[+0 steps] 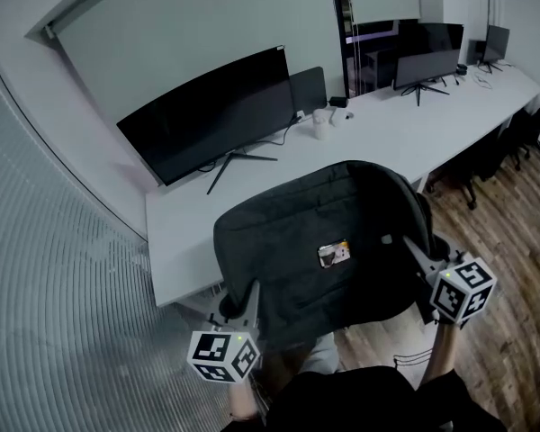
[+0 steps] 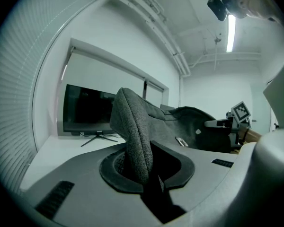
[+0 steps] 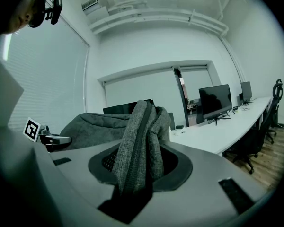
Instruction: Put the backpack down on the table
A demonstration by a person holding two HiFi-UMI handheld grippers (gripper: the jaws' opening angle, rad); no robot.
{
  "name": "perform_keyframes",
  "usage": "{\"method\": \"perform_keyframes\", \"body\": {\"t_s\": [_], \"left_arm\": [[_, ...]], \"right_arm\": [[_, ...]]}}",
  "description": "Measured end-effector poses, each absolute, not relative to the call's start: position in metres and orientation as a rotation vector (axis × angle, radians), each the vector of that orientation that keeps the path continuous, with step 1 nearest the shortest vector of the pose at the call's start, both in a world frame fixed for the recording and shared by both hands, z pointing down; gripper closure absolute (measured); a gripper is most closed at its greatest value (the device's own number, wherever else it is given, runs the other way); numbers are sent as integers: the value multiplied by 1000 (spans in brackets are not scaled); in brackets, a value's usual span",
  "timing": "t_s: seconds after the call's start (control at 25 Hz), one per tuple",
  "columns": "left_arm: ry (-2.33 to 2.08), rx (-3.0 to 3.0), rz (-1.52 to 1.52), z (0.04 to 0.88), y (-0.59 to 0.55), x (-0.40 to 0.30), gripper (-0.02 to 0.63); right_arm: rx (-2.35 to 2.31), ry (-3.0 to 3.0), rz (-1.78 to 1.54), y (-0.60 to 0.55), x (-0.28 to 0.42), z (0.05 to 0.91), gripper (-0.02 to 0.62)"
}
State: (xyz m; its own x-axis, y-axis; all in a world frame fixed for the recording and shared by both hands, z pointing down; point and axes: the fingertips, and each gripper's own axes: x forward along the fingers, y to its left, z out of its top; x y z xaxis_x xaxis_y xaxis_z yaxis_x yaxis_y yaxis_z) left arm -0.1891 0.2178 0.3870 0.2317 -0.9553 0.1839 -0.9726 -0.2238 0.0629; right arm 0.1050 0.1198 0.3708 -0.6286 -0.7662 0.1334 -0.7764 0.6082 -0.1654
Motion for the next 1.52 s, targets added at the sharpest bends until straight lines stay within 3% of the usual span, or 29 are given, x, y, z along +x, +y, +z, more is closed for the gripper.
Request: {"method": "perform_keyframes", "body": {"t_s": [0.44, 1.52], "left_arm": [[-1805, 2341, 183, 384, 123, -218, 538], [-1614, 2501, 194, 377, -16, -203, 538]], "right_arm": [[1358, -2759, 358, 32, 79, 370, 477], [1612, -2673, 362, -54, 106, 363, 477]]}}
